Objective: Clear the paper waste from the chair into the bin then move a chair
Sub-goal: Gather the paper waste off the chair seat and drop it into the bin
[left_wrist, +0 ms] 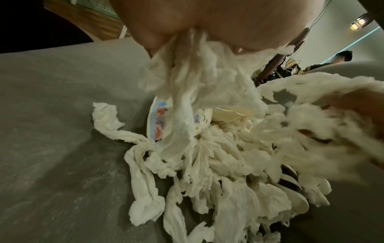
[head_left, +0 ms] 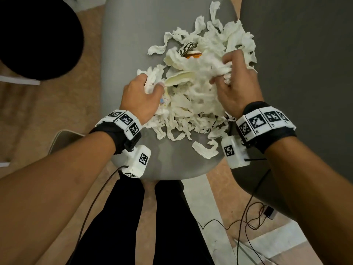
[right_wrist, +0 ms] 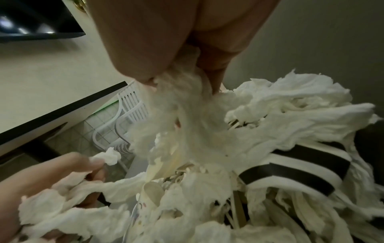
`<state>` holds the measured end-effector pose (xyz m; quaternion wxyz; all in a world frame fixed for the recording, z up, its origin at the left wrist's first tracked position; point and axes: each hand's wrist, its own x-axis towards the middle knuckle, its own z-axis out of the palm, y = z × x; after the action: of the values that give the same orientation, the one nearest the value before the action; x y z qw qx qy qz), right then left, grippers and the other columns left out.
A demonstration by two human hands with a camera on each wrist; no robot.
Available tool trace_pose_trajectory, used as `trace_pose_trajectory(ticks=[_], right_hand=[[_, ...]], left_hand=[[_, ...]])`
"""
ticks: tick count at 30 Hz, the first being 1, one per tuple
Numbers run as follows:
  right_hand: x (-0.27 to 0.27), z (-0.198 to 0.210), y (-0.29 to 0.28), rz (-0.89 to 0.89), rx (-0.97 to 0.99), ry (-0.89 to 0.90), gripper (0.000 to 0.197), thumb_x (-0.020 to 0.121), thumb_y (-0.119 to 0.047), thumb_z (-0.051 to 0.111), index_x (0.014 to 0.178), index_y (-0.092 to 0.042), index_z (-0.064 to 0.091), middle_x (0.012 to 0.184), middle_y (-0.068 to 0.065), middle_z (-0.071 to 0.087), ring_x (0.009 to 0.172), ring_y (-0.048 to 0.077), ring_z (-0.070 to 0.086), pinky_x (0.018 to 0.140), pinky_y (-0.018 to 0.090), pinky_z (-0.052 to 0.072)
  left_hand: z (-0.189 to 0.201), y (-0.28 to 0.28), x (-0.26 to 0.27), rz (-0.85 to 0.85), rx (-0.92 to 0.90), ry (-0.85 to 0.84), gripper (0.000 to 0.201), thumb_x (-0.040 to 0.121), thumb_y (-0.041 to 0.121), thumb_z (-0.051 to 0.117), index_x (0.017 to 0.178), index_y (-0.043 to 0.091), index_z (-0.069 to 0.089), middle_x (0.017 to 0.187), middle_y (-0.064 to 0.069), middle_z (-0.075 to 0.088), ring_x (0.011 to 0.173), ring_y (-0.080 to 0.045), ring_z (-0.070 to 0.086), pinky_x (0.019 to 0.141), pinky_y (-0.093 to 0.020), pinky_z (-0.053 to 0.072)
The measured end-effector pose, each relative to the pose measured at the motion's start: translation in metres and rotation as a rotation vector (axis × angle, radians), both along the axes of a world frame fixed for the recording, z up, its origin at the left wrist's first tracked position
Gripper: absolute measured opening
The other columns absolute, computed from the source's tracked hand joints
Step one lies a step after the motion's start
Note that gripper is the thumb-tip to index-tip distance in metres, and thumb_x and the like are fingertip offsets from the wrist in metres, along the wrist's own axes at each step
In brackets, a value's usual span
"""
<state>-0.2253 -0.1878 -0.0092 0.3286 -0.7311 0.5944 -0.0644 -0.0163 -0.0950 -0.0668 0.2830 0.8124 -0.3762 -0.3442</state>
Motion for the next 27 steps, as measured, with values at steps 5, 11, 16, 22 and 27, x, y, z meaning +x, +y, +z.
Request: trace_pose_trajectory(ticks=[5, 11, 16, 22, 27], right_hand=[[0.003, 0.0, 0.007, 0.077, 0.022, -0.118, 0.036, 0.094, -0.021, 0.043, 0.128, -0.029, 0.055, 0.103, 0.003, 0.067, 0.067, 0.003, 0.051, 0.073, 0.029, 0.046], [0.013, -0.01, -0.001, 0.028, 0.345, -0.165, 0.056, 0.08, -0.042, 0.073, 0.127, -0.028, 0.047, 0.123, 0.004, 0.06, 0.099, 0.02, 0.063, 0.085, 0.036, 0.053], [0.02, -0.011, 0.001, 0.147, 0.313, -0.174, 0.027, 0.103, -0.014, 0.044, 0.123, -0.028, 0.055, 0.11, 0.007, 0.069, 0.086, 0.014, 0.074, 0.083, 0.038, 0.06], [0.03, -0.006, 0.009, 0.052, 0.332, -0.151, 0.007, 0.095, -0.035, 0.044, 0.093, -0.035, 0.051, 0.079, -0.015, 0.05, 0.074, 0.014, 0.052, 0.072, 0.028, 0.039], [0.039, -0.013, 0.014, -0.035, 0.294, -0.121, 0.06, 0.09, -0.071, 0.042, 0.086, -0.013, 0.059, 0.079, 0.0, 0.06, 0.079, 0.02, 0.058, 0.077, 0.03, 0.047]], left_hand=[[0.006, 0.006, -0.009, -0.075, -0.022, 0.126, 0.069, 0.074, 0.053, 0.073, 0.131, 0.036, 0.04, 0.121, 0.007, 0.06, 0.104, -0.011, 0.061, 0.091, -0.028, 0.049], [0.005, 0.011, -0.009, -0.216, 0.092, 0.019, 0.03, 0.083, 0.014, 0.057, 0.112, 0.012, 0.051, 0.113, -0.006, 0.054, 0.093, -0.024, 0.06, 0.082, -0.031, 0.051], [0.014, 0.014, -0.01, 0.05, 0.028, 0.317, 0.029, 0.095, 0.012, 0.041, 0.121, 0.023, 0.048, 0.107, -0.006, 0.064, 0.07, -0.023, 0.075, 0.052, -0.04, 0.058], [0.02, 0.022, -0.012, -0.013, 0.008, 0.084, 0.025, 0.09, 0.027, 0.05, 0.11, 0.017, 0.062, 0.091, -0.009, 0.071, 0.074, -0.03, 0.064, 0.068, -0.038, 0.055], [0.021, 0.025, -0.012, 0.049, -0.001, 0.058, 0.057, 0.087, 0.064, 0.051, 0.071, 0.011, 0.065, 0.09, -0.016, 0.073, 0.052, -0.023, 0.055, 0.055, -0.031, 0.047]])
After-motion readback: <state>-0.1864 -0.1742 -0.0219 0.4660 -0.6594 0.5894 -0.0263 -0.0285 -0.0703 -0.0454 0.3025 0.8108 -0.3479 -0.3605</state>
